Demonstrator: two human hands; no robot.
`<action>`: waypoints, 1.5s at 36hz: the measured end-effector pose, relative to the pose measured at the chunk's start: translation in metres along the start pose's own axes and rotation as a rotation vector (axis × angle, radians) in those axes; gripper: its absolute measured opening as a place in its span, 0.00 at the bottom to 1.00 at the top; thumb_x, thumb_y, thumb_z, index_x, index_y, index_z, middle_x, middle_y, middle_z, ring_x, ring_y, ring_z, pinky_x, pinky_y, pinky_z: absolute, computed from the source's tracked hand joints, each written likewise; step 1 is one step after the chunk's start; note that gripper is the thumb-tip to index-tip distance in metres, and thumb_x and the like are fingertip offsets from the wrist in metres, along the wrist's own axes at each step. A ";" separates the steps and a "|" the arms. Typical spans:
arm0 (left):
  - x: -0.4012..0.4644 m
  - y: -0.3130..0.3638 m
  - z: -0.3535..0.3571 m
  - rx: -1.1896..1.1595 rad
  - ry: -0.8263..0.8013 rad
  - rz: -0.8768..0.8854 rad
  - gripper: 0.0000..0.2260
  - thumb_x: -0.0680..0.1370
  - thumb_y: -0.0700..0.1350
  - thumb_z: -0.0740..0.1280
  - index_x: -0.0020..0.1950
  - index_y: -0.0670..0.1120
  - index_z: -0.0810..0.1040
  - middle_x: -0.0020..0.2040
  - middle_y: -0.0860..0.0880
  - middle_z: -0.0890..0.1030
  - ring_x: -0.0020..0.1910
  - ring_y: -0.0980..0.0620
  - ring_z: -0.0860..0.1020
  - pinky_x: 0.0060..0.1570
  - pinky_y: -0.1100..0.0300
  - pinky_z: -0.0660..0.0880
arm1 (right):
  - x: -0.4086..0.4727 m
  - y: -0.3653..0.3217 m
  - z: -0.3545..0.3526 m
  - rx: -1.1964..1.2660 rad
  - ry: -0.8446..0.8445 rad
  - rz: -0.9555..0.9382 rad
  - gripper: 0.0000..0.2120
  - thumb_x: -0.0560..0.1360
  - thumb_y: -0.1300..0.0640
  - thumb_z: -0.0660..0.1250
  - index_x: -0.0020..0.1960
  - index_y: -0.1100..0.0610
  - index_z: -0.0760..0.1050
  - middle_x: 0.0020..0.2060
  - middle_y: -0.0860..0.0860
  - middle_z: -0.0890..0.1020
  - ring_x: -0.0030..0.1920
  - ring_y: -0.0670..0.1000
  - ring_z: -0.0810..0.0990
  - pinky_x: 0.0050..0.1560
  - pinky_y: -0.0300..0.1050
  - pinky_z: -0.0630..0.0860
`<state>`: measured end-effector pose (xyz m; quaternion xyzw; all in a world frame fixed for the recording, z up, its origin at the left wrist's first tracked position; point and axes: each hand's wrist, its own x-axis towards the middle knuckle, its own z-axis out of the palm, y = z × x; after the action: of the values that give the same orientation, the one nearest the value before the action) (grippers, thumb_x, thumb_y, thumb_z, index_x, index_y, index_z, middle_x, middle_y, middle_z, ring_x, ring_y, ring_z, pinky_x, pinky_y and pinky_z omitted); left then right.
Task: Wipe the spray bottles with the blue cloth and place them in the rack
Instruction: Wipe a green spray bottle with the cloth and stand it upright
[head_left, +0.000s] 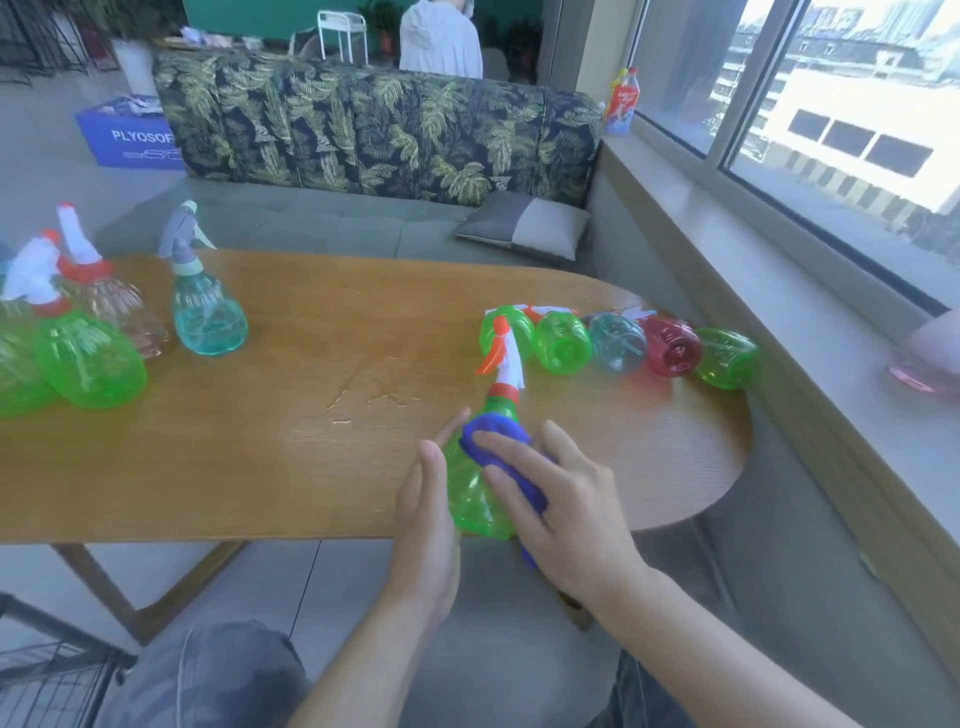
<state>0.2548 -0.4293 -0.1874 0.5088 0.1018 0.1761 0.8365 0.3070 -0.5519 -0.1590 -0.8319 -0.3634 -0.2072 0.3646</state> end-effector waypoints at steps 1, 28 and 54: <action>0.000 0.001 -0.002 -0.008 -0.002 -0.005 0.39 0.71 0.82 0.64 0.74 0.59 0.80 0.74 0.48 0.81 0.76 0.43 0.76 0.78 0.32 0.67 | -0.002 0.000 0.001 -0.007 -0.007 -0.043 0.16 0.84 0.44 0.63 0.67 0.46 0.82 0.42 0.44 0.66 0.37 0.44 0.68 0.36 0.41 0.71; 0.002 0.001 0.003 0.013 -0.069 0.027 0.28 0.73 0.57 0.74 0.74 0.58 0.79 0.74 0.49 0.81 0.74 0.44 0.77 0.77 0.31 0.68 | -0.012 0.002 -0.011 0.850 0.189 0.789 0.10 0.83 0.58 0.67 0.59 0.51 0.85 0.55 0.51 0.87 0.59 0.56 0.84 0.63 0.56 0.78; 0.004 0.001 0.006 0.147 -0.057 0.145 0.20 0.83 0.55 0.63 0.75 0.59 0.77 0.75 0.62 0.78 0.77 0.61 0.72 0.82 0.45 0.65 | 0.028 0.012 -0.027 0.015 0.094 0.096 0.16 0.84 0.44 0.63 0.69 0.44 0.80 0.52 0.43 0.76 0.48 0.44 0.79 0.49 0.46 0.78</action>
<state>0.2602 -0.4317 -0.1834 0.5795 0.0534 0.2139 0.7845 0.3321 -0.5650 -0.1299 -0.8350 -0.3071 -0.2253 0.3971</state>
